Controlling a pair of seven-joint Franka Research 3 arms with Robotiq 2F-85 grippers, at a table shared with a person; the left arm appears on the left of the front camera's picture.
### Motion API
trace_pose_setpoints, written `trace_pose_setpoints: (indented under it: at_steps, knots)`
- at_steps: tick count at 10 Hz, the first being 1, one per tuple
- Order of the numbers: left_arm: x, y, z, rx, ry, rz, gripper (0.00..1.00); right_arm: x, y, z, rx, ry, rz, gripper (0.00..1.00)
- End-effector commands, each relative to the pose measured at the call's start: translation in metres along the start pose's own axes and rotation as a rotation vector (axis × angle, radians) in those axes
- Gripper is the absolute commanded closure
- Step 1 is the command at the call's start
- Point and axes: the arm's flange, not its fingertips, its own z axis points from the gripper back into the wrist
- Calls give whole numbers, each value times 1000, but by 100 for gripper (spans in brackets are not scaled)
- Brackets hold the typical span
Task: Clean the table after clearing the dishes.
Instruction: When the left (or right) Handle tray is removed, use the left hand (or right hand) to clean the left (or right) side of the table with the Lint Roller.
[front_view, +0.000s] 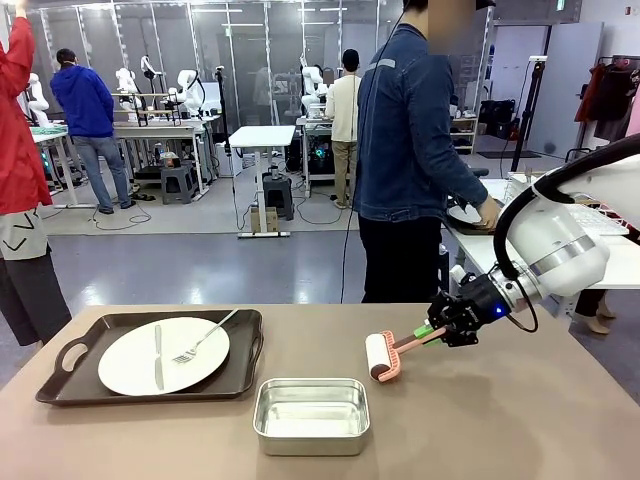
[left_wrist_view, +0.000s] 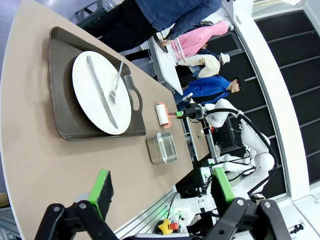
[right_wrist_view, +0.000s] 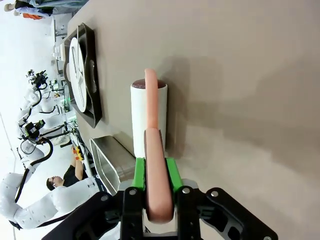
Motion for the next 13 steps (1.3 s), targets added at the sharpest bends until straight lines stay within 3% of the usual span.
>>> trace_pose_setpoints:
  at_steps: [1,4,7,9,13]
  knots:
    - [-1,-2,3,-5,-3,-4,0,-13,-17,2,-49,-32,9,79]
    - [-1,-2,3,-5,-3,-4,0,-26,-62,60,-103,-57,-40,79]
    - [-1,-2,3,-5,-3,-4,0,-26,-111,113,-282,-106,-98,79]
    - [-1,-2,3,-5,-3,-4,0,-24,-136,150,-325,-101,-131,79]
    - [-1,-2,3,-5,-3,-4,0,-29,-124,224,-460,-108,-118,79]
